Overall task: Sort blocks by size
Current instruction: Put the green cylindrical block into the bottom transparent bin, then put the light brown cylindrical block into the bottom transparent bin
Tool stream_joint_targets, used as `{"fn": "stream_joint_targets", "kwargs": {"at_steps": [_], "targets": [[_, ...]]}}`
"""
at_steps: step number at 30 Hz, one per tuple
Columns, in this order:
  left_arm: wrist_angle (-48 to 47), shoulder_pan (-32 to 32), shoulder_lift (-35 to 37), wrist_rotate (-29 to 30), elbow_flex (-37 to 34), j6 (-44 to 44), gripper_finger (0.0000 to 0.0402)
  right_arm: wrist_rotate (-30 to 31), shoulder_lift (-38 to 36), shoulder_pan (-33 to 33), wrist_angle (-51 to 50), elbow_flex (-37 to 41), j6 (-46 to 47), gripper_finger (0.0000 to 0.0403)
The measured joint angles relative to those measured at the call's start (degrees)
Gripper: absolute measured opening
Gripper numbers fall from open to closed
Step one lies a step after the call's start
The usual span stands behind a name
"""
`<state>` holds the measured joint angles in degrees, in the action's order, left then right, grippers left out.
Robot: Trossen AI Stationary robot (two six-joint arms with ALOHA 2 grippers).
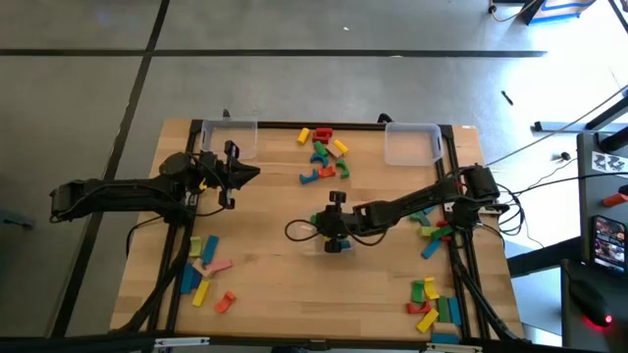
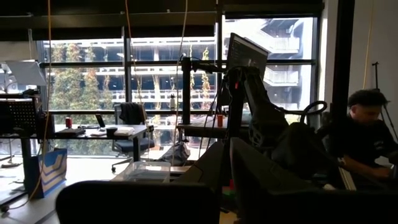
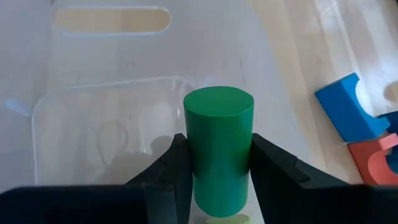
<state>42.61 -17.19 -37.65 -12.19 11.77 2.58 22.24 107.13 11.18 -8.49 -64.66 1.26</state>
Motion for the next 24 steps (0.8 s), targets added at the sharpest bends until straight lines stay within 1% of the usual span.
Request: {"fn": "stream_joint_targets", "kwargs": {"at_steps": [5, 7, 14, 19, 21, 24], "targets": [[-0.02, 0.0, 0.0, 0.0, 0.0, 0.01, 0.0024, 1.18, 0.0, -0.07, 0.15, 0.0, 1.34, 0.0132], [-0.02, 0.02, 0.0, 0.0, 0.0, -0.02, 0.0024, 1.13, 0.0, -0.41, -0.09, 0.0, 2.11, 0.0138], [-0.03, -0.01, -0.02, 0.0, 0.0, -0.02, 0.0024, 0.81, 0.28, -1.14, -0.11, 0.0, 3.08, 0.0198], [-0.04, 0.0, 0.0, 0.0, -0.01, 0.01, 0.0024, 1.14, -0.02, -1.06, -0.27, -0.07, 3.08, 0.0222], [-0.04, 0.0, -0.02, 0.0, 0.0, 0.01, 0.0024, 0.67, -0.02, -0.78, -2.18, -1.06, 3.18, 0.0224], [-0.04, -0.01, -0.02, 0.0, 0.0, 0.01, 0.0024, 0.16, -0.02, 0.14, -7.7, -4.47, 3.43, 0.0224]]}}
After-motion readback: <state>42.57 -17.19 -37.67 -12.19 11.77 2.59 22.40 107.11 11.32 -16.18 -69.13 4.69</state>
